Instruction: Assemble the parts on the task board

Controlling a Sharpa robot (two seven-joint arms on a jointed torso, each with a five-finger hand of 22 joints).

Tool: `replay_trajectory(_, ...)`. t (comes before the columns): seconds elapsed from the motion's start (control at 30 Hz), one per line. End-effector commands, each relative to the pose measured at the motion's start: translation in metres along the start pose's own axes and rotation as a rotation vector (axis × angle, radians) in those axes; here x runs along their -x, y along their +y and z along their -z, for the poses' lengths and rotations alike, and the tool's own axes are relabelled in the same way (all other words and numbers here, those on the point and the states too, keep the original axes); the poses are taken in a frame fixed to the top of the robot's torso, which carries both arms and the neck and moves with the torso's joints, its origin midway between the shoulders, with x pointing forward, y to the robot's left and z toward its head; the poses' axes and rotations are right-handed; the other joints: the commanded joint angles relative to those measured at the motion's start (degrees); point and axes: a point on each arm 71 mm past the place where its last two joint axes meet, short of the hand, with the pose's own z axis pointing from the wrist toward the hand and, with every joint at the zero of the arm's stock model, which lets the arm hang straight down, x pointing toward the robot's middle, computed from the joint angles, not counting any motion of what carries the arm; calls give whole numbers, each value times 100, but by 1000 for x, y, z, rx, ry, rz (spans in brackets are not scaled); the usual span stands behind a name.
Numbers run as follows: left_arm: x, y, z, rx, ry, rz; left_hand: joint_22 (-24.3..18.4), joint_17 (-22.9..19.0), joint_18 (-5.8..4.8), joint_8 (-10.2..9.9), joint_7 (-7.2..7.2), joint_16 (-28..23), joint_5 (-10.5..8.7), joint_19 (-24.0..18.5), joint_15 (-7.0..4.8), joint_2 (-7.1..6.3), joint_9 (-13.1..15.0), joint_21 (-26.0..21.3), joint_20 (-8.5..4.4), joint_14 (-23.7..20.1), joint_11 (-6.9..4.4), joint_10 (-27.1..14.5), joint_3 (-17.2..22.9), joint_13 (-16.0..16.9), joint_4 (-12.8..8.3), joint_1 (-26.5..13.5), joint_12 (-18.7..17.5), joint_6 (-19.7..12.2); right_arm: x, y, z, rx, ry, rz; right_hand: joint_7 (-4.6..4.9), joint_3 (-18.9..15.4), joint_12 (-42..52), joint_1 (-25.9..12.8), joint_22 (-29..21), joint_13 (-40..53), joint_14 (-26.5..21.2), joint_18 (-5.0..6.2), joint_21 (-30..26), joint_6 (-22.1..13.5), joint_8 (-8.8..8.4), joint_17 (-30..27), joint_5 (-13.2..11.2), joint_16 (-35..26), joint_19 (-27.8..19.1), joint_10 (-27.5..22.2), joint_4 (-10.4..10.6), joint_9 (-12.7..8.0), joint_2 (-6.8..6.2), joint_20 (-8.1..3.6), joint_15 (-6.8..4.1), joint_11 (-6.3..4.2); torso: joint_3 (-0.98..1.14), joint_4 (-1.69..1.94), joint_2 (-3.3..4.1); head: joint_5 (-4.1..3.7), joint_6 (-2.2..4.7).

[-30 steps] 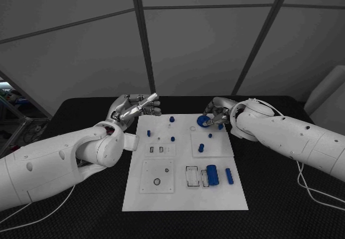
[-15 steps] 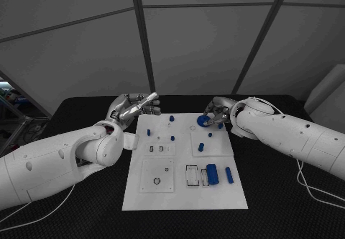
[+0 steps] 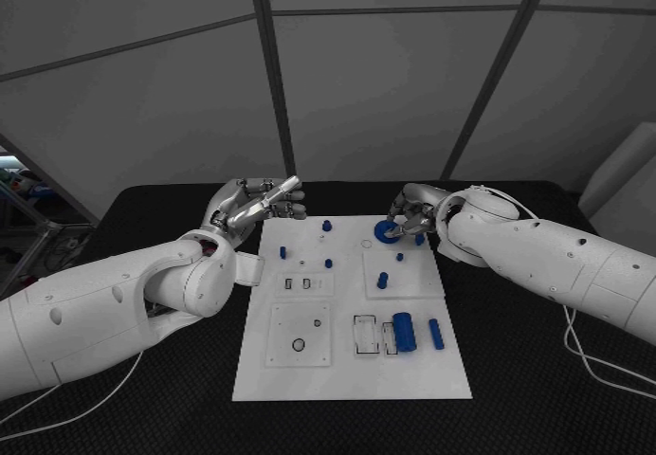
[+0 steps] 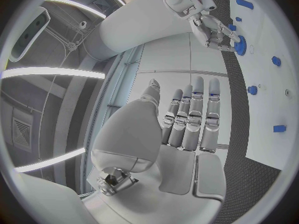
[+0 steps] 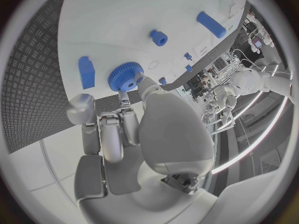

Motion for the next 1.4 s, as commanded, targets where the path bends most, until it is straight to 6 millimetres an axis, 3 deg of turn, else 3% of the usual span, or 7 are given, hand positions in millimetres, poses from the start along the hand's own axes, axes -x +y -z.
replay_trajectory(0.03, -1, -1, -1, -8, 11, 0, -6, 6, 285, -39, 16, -35, -8, -22, 21, 38, -4, 33, 35, -36, -8, -39, -36, -2, 0, -28, -29, -1, 6, 5, 1, 43, -99, 35, -213, 50, 34, 19, 22, 368, 598, -47, 31, 332, 49, 1437, 65, 24, 3, 39, -23, 89, 81, -61, -58, -52, 2, -1, -2, -3, 8)
replay_trajectory(0.23, 0, -1, -1, -7, 10, -1, -6, 6, 285, -39, 16, -35, -8, -22, 21, 38, -4, 33, 35, -36, -8, -39, -36, -2, 0, -28, -29, -1, 11, 20, 6, 115, -176, 57, -229, 115, 27, -51, 62, 371, 605, -57, 54, 379, -2, 1466, 233, 34, 21, 47, -64, 93, 10, -90, -79, -72, 9, 5, -1, 10, 21)
replay_trajectory(0.43, 0, -1, -1, -8, 9, -1, -6, 6, 285, -39, 16, -35, -8, -22, 21, 38, -4, 33, 35, -36, -8, -39, -36, -2, 0, -28, -29, -1, 10, 47, 13, 201, -218, 99, -228, 149, 13, -66, 77, 358, 608, -60, 63, 383, -32, 1476, 292, 38, 29, 38, -90, 92, -23, -95, -82, -75, -1, -8, -4, 18, 33)
replay_trajectory(0.8, -3, -1, -2, -8, 13, 2, -6, 6, 285, -39, 16, -35, -8, -22, 21, 38, -4, 33, 35, -36, -8, -39, -36, -2, 0, -28, -29, -1, -9, 96, 7, 294, -223, 154, -211, 197, -58, -112, 90, 275, 609, -64, 70, 361, -95, 1483, 340, 40, 35, -23, -105, 83, -69, -94, -74, -63, -5, 18, 7, 47, 38)
replay_trajectory(1.4, -4, 0, -3, -9, 14, 3, -7, 13, 286, -42, 16, -55, -8, -32, 24, 50, -4, 34, 39, -42, -7, -51, -39, -2, -9, -25, -29, -4, -39, 124, -5, 319, -158, 199, -198, 230, -78, -144, 90, 257, 606, -64, 71, 348, -132, 1467, 372, 34, 34, -37, -108, 78, -84, -90, -68, -53, 4, -4, 7, 85, 23)
